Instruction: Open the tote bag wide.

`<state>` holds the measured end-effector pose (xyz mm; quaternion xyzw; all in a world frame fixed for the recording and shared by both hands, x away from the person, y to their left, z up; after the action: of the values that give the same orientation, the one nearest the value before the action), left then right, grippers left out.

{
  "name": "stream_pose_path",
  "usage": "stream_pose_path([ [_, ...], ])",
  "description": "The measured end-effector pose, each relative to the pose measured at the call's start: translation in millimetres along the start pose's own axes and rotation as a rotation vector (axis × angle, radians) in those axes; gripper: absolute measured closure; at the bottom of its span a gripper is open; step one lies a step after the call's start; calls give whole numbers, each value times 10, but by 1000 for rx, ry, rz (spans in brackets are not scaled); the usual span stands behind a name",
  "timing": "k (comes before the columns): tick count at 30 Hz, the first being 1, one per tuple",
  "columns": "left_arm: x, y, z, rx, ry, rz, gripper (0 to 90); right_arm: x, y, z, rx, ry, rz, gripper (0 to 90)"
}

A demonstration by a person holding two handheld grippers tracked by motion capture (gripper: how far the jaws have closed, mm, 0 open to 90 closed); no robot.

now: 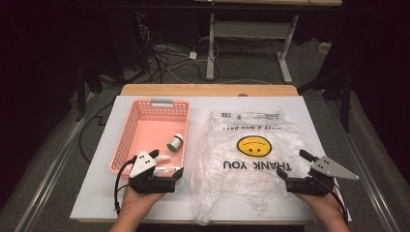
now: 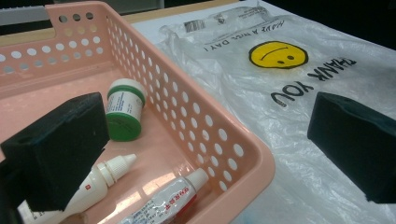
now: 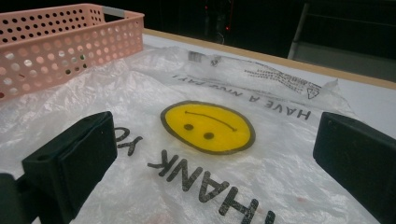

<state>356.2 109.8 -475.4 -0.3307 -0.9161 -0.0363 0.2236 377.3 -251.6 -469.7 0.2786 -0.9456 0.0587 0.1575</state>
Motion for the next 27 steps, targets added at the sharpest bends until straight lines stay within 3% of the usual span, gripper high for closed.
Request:
stream_pose_path([
  [12, 6, -15, -7, 9, -2, 5, 0, 1, 19, -30, -18, -24, -8, 2],
  [22, 17, -34, -31, 19, -13, 21, 0, 26, -11, -26, -23, -17, -3, 7],
  [27, 21, -29, -32, 4, -1, 18, 0, 30, -42, -18, -12, -4, 1, 18],
])
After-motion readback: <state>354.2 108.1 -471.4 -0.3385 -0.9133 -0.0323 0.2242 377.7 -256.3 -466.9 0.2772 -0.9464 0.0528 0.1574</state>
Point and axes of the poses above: each handheld gripper's, and its own axes: x roughly backward along the jaws, z roughly out of its underside, y roughly to its left, the point moved 10 cm from there along -x, roughly forward along the jaws, and after that the axes turned 1 degree about -x, right-handed, at the moved point
